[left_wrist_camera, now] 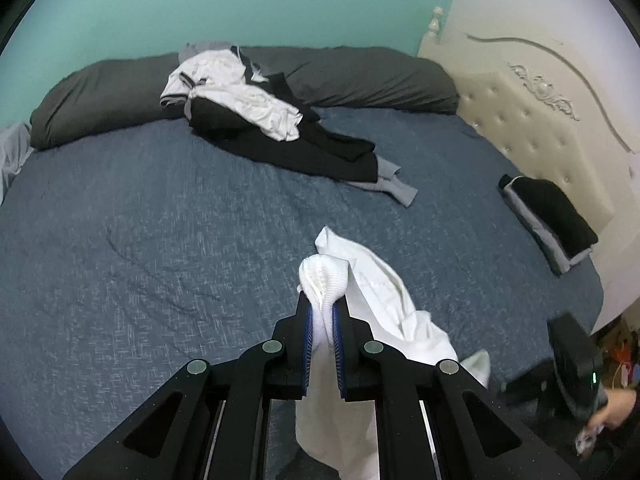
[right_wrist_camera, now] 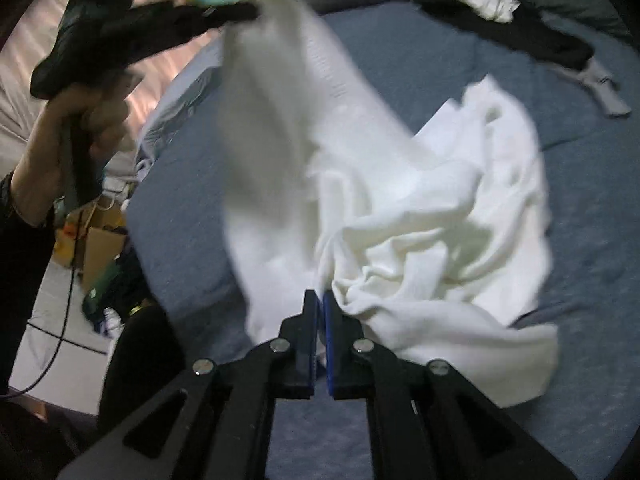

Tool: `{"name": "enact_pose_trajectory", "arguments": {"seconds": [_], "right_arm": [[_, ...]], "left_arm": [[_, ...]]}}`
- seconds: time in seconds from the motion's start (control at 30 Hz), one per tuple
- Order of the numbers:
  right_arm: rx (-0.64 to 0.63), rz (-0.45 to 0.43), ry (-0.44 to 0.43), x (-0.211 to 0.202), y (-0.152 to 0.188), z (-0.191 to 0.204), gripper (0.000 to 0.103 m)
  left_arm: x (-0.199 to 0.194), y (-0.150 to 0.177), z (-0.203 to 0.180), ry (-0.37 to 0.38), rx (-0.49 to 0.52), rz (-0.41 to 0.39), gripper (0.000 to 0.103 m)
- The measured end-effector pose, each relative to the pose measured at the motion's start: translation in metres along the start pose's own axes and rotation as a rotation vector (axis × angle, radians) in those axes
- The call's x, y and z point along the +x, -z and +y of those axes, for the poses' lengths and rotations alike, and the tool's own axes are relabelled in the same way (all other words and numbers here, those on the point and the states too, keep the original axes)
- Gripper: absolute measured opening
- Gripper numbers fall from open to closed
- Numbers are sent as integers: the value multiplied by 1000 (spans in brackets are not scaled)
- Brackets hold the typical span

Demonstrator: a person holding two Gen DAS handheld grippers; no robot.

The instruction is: Fold clothes

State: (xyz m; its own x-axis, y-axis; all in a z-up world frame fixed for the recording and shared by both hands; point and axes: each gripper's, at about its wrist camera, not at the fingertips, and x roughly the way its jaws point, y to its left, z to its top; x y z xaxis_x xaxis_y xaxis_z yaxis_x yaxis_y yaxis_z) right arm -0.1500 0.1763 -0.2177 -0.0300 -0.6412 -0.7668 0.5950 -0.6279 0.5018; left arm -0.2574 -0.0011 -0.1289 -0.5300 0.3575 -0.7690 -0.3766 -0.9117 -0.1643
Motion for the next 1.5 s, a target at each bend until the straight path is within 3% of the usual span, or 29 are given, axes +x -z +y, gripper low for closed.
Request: {"name": "enact_pose_trajectory", "arguments": {"seconds": [0.1, 0.13, 0.2, 0.43, 0.57, 0.8, 1.23, 1.3, 1.4, 1.43, 1.5], "right_arm": [[5, 25, -14, 7, 4, 3, 9], [5, 26, -15, 5, 5, 2, 21], [10, 16, -7, -5, 5, -1, 31], [114, -149, 83, -56, -22, -48, 32], [182, -173, 148, -60, -51, -76, 32], [93, -79, 179, -13, -103, -78, 38], [-62, 63, 105, 73, -132, -56, 38], [-69, 81, 88, 79, -134, -55, 35], [-93, 94, 92, 84, -132, -52, 7], [-99, 86, 102, 83, -132, -51, 2], [-98, 42, 126, 71, -131, -50, 1]], "left_arm": [[14, 12, 3, -4, -6, 34, 10], [18, 17, 6, -2, -14, 40, 10], [25, 26, 11, 3, -32, 50, 10], [34, 44, 19, 5, -37, 53, 10], [34, 49, 21, 13, -42, 47, 10], [35, 53, 23, 34, -24, 36, 10], [30, 46, 25, 108, -19, -2, 10], [29, 45, 25, 118, -21, -6, 10], [26, 45, 26, 119, -16, -9, 10], [25, 46, 27, 117, -14, -9, 10], [24, 46, 29, 109, -18, -8, 10]]}}
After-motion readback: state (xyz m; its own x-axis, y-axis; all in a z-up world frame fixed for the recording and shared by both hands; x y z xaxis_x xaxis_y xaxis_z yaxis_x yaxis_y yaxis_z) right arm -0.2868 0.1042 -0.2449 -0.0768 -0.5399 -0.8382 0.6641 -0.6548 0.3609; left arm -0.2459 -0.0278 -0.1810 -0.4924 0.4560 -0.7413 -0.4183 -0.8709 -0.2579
